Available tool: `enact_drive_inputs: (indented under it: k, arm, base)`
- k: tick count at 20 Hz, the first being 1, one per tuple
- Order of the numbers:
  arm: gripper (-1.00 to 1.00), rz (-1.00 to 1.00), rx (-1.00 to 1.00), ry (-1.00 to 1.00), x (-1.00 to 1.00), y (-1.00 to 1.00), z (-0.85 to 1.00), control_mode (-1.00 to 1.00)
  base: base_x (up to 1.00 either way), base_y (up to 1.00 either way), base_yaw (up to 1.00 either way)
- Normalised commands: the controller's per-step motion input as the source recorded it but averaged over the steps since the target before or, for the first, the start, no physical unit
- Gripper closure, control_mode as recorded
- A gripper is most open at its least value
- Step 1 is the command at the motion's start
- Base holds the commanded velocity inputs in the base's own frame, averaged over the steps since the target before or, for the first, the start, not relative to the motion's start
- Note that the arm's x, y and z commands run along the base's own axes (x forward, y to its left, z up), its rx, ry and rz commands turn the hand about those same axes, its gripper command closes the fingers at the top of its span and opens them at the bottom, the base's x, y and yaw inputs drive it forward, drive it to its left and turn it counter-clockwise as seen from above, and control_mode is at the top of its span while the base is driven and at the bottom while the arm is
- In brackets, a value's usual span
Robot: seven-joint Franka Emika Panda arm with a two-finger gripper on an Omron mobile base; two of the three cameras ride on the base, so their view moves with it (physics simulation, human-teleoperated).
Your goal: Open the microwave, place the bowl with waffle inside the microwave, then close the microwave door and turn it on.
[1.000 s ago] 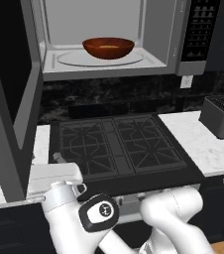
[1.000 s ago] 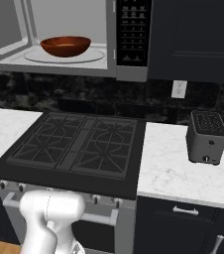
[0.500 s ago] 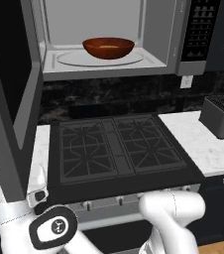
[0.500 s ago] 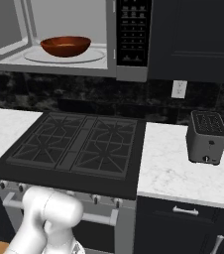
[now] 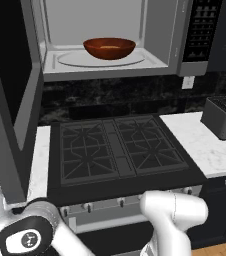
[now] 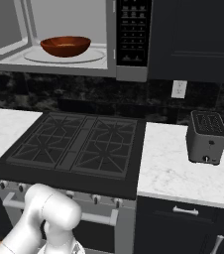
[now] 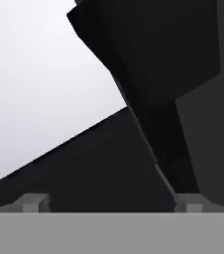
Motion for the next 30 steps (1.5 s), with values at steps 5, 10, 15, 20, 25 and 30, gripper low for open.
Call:
enact_drive_inputs:
  k: [5, 10, 15, 20, 25, 30]
  arm:
    - [-1.00, 0.00, 0.37, -0.64, -0.28, -0.93, 0.08, -1.00]
    - [-1.00, 0.00, 0.47, -0.73, -0.16, -1.00, 0.14, -1.00]
    - [-1.00, 0.00, 0.47, -0.68, 0.00, -1.00, 0.46, -1.00]
    - [-1.00, 0.00, 0.56, -0.49, 0.00, -1.00, 0.25, -1.00]
    - [-1.00, 0.00, 0.51, -0.12, 0.00, -1.00, 0.19, -1.00]
    - [-1.00, 0.00, 0.33, 0.31, 0.23, -0.99, 0.26, -1.00]
  base:
    - [0.00, 0.00, 0.00]
    - [0.00, 0.00, 0.00]
    - [0.00, 0.00, 0.00]
    - [0.00, 0.00, 0.00]
    - [0.00, 0.00, 0.00]
    - [0.00, 0.00, 0.00]
